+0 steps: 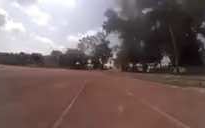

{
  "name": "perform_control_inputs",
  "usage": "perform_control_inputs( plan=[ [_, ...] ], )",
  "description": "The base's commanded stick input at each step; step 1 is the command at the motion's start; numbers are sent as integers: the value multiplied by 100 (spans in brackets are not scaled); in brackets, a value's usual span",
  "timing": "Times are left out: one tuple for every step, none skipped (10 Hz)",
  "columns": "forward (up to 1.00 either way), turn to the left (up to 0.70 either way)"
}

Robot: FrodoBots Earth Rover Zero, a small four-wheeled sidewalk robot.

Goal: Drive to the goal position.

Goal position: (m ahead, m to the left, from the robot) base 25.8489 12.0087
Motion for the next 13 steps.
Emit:
perform_control_inputs(
  plan=[
    [70, 0],
    [70, 0],
    [70, 0],
    [70, 0],
    [70, 0],
    [70, 0],
    [70, 0],
    [70, 0],
    [70, 0],
    [70, 0],
    [70, 0],
    [70, 0],
    [70, 0]
  ],
)
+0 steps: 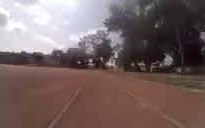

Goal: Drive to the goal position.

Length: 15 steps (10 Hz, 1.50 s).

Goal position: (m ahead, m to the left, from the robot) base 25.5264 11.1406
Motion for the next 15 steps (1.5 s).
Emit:
perform_control_inputs(
  plan=[
    [70, 0],
    [70, 0],
    [70, 0],
    [70, 0],
    [70, 0],
    [70, 0],
    [70, 0],
    [70, 0],
    [70, 0],
    [70, 0],
    [70, 0],
    [70, 0],
    [70, 0],
    [70, 0],
    [70, 0]
  ],
)
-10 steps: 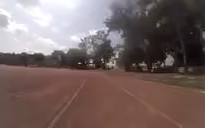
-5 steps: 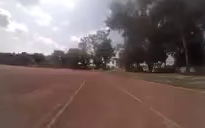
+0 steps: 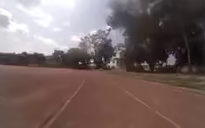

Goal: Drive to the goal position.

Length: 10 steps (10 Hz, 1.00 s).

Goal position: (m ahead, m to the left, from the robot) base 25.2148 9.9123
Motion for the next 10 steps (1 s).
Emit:
perform_control_inputs(
  plan=[
    [70, 0],
    [70, 0],
    [70, 0],
    [70, 0],
    [70, 0],
    [70, 0],
    [70, 0],
    [70, 0],
    [70, 0],
    [70, 0]
  ],
)
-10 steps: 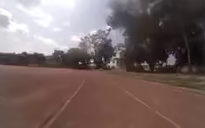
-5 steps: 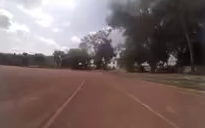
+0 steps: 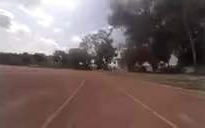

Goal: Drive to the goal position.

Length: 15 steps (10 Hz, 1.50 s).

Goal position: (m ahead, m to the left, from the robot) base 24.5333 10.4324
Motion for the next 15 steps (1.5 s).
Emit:
perform_control_inputs(
  plan=[
    [70, 0],
    [70, 0],
    [70, 0],
    [70, 0],
    [70, 0],
    [70, 0],
    [70, 0],
    [70, 0],
    [70, 0],
    [70, 0],
    [70, 0],
    [70, 0],
    [70, 0],
    [70, 0],
    [70, 0]
  ],
)
